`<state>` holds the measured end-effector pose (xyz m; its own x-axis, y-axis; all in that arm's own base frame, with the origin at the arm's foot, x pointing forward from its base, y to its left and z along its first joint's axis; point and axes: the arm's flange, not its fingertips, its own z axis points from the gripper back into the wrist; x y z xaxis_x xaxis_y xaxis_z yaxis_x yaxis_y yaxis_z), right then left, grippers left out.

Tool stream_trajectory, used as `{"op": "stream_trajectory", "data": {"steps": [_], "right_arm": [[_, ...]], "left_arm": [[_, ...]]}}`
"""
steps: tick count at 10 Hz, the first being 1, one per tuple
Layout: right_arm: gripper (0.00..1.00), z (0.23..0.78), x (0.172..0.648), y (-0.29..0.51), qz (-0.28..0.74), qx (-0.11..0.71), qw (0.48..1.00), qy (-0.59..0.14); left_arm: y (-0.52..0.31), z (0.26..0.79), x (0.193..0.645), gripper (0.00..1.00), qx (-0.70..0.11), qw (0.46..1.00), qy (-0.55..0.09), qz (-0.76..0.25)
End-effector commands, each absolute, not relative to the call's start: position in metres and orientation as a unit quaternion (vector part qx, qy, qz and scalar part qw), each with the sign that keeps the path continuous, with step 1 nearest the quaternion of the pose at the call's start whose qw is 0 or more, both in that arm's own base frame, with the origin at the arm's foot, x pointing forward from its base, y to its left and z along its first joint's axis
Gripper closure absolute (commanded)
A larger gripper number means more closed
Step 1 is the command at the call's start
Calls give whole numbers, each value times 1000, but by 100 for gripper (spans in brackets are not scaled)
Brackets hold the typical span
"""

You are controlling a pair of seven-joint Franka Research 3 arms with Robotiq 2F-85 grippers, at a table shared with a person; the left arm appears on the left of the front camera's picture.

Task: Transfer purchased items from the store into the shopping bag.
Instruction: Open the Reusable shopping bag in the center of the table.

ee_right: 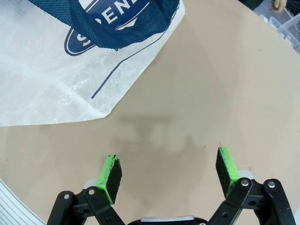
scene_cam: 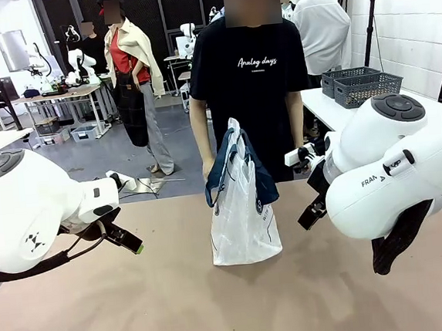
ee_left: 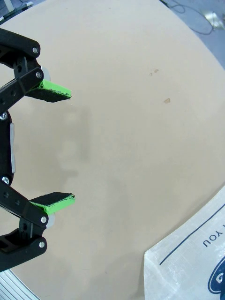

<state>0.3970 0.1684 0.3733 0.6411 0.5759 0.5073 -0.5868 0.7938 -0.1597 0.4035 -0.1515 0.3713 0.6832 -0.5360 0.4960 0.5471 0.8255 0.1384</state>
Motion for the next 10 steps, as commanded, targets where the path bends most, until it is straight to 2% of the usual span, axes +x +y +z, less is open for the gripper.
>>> {"op": "stream_trajectory", "data": {"steps": [1, 4, 6, 10], "right_arm": [[0, 373, 395, 168, 321, 10, 906, -277], [0, 373, 397, 168, 321, 10, 906, -277], [0, 386, 398, 173, 297, 38, 920, -255], [0, 448, 401, 184, 264, 71, 933, -235]], "left_arm": [[-151, 371, 404, 0, -10, 917, -267, -295], [-151, 371, 403, 0, -10, 917, -267, -295], [-160, 388, 405, 0, -45, 919, -255, -298], [-186, 436, 422, 0, -112, 921, -221, -301]]}}
